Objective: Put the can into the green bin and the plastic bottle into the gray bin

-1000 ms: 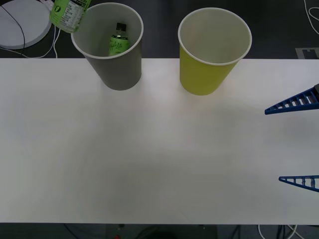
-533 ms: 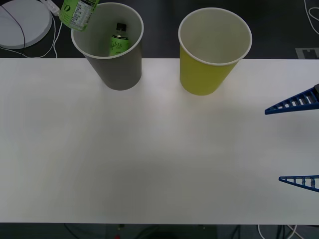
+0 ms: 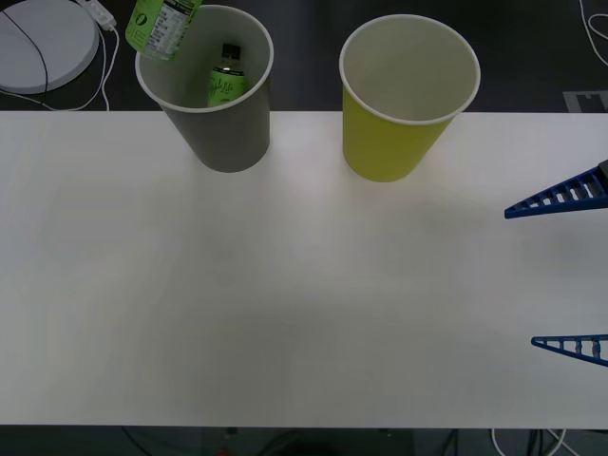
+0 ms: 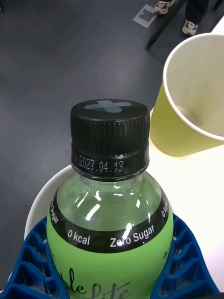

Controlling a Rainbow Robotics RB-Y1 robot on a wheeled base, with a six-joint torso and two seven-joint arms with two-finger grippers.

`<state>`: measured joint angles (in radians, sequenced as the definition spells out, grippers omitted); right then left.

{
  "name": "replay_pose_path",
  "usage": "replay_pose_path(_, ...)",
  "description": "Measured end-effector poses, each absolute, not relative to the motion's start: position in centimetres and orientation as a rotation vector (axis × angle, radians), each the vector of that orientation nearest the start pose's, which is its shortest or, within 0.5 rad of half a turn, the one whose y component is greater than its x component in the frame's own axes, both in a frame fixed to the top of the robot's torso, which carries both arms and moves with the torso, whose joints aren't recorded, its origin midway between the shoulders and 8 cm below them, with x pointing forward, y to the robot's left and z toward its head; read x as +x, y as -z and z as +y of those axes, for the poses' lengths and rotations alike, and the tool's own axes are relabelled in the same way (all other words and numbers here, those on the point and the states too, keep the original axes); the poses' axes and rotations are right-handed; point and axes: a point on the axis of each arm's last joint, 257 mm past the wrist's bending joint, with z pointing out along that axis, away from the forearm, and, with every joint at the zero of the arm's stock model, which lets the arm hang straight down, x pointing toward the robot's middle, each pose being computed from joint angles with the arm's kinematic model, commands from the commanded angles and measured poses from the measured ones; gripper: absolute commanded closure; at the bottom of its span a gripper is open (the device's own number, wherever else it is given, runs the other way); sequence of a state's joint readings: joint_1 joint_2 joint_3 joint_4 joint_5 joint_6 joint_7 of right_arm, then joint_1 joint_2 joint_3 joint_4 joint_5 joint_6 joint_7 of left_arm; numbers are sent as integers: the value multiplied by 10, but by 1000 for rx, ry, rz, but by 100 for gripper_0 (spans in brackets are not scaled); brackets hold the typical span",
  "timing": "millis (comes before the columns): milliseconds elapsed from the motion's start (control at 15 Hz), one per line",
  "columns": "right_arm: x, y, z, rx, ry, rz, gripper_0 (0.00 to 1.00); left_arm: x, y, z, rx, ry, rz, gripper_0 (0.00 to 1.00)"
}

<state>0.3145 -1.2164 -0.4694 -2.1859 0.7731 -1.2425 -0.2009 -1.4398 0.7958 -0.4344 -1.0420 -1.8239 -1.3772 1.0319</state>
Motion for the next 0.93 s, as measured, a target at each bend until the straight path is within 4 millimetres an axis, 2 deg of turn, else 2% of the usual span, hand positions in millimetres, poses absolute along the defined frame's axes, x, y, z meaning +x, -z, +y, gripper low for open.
replay_pose_path(67, 260, 34, -198, -1547, -674, 1348, 0, 613, -95, 137, 1120, 150, 1978, 60)
replay_pose_path(133, 260, 34, -198, -1547, -674, 1348, 0, 613, -94, 137, 1121, 150, 1980, 0)
replay_pose_path(933, 260, 34, -198, -1547, -674, 1348, 0, 613, -92, 139, 1126, 147, 1981, 0)
